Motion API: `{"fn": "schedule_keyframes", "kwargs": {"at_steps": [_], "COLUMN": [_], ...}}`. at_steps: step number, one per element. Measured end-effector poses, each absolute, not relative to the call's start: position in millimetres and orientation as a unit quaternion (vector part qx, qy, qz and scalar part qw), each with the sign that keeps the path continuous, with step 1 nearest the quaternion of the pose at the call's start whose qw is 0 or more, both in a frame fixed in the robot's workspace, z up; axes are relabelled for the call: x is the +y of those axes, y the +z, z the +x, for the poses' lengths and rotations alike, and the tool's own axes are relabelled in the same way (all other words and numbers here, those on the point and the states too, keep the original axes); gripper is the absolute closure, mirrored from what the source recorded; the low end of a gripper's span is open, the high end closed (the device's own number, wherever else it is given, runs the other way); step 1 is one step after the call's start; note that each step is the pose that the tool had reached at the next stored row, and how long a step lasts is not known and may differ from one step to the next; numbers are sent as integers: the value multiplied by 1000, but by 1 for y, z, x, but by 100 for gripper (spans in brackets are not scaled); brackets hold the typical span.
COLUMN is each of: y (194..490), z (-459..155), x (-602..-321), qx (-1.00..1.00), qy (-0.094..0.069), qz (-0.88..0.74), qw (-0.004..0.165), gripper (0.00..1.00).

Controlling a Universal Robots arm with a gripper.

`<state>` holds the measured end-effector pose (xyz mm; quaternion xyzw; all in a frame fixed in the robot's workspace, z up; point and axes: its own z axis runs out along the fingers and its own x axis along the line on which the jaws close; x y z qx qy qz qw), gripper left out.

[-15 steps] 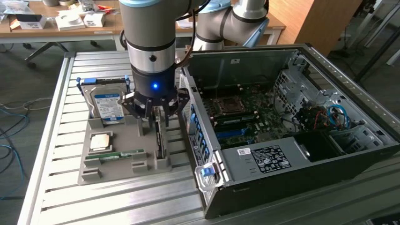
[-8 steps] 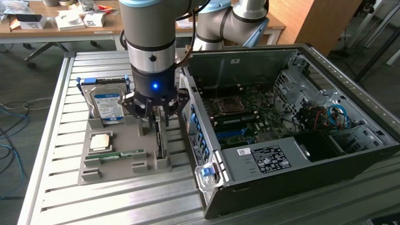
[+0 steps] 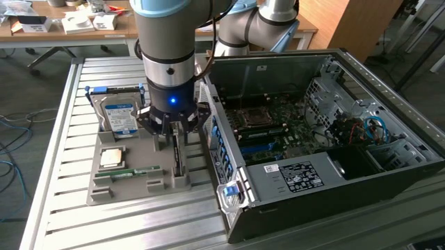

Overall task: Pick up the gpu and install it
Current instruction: 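Pick up the gpu and move the gpu toward the slot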

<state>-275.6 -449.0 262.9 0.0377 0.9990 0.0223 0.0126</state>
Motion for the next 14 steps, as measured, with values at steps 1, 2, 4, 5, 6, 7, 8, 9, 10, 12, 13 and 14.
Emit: {"fn": "schedule_keyframes", "kwargs": {"at_steps": [1, 2, 4, 5, 6, 7, 8, 9, 10, 12, 13, 14], "y": [261, 260, 257, 257, 257, 257, 256, 256, 255, 251, 250, 248], "z": [-276, -276, -276, -276, -276, -276, -276, -276, -276, -276, -276, -276], "x": [-449, -449, -449, -449, -449, -449, -449, -449, -449, -449, -449, -449], "qx": [999, 999, 999, 999, 999, 999, 999, 999, 999, 999, 999, 999], "qy": [22, 22, 22, 22, 22, 22, 22, 22, 23, 22, 22, 22], "qz": [38, 38, 38, 38, 38, 38, 38, 38, 38, 38, 38, 38], "qw": [13, 13, 13, 12, 13, 12, 13, 13, 13, 13, 12, 13], "gripper": [57, 57, 57, 57, 57, 57, 57, 57, 57, 57, 57, 57]}}
